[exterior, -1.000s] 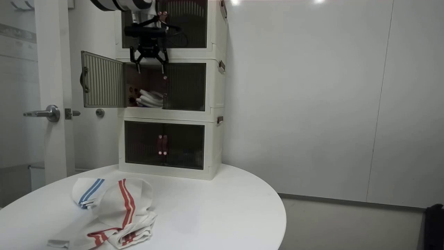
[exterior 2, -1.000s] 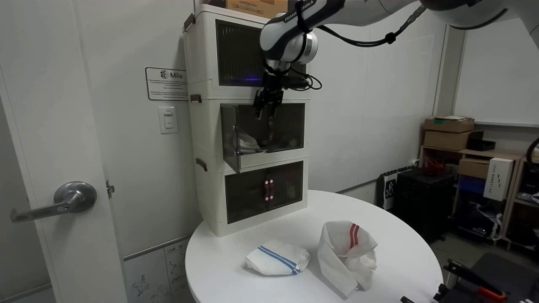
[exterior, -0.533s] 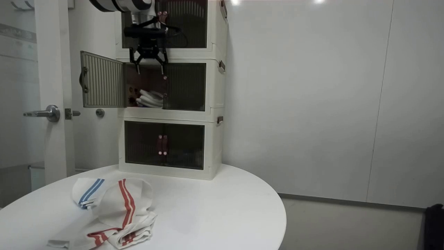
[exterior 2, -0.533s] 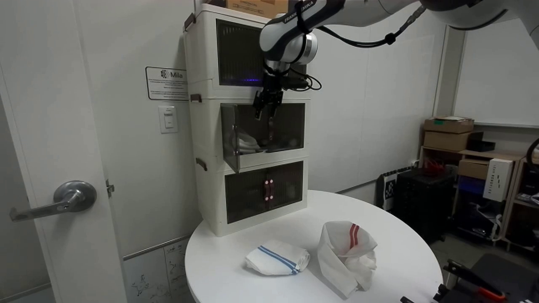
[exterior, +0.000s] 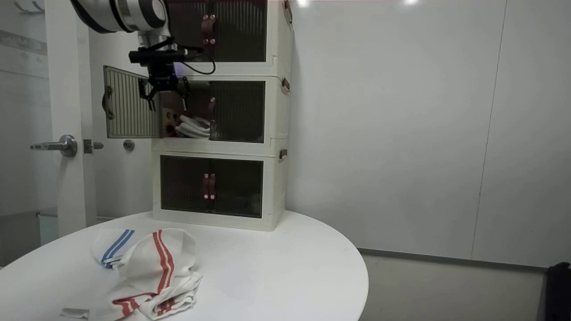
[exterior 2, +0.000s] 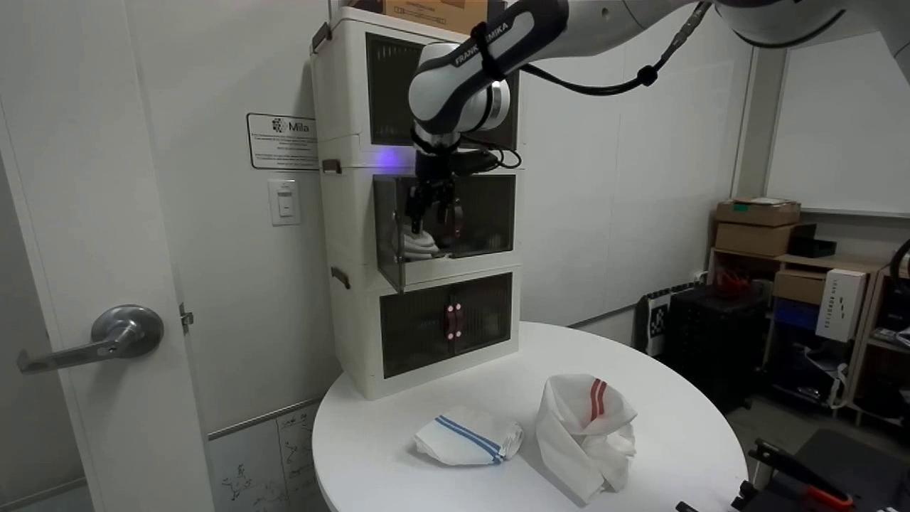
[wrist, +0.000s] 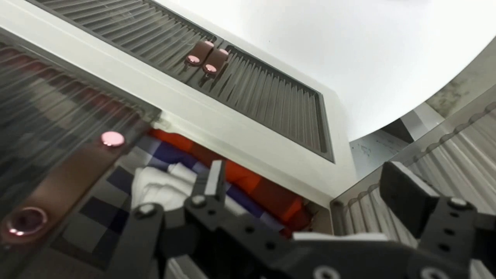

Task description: Remove one towel from the middle cabinet

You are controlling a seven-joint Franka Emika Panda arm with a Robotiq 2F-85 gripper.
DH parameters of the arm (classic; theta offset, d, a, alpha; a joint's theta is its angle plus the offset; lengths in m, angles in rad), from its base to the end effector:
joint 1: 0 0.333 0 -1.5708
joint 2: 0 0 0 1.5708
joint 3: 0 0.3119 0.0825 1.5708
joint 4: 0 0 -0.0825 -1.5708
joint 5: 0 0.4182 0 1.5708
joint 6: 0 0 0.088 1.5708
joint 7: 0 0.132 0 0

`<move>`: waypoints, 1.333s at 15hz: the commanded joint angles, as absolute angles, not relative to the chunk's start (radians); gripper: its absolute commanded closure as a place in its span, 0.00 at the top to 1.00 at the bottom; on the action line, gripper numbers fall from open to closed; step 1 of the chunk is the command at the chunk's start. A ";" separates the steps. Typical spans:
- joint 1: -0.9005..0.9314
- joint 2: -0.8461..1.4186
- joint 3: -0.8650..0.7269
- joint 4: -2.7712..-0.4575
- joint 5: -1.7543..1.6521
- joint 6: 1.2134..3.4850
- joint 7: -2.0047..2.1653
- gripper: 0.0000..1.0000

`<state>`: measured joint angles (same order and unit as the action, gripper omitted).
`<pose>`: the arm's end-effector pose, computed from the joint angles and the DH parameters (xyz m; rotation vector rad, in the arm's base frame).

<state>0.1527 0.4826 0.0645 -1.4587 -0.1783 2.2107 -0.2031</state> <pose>0.7435 0.1468 0.3938 2.8970 0.7335 0.4080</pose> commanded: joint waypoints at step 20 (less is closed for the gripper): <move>0.165 0.488 -0.015 -1.575 -0.373 2.712 0.098 1.00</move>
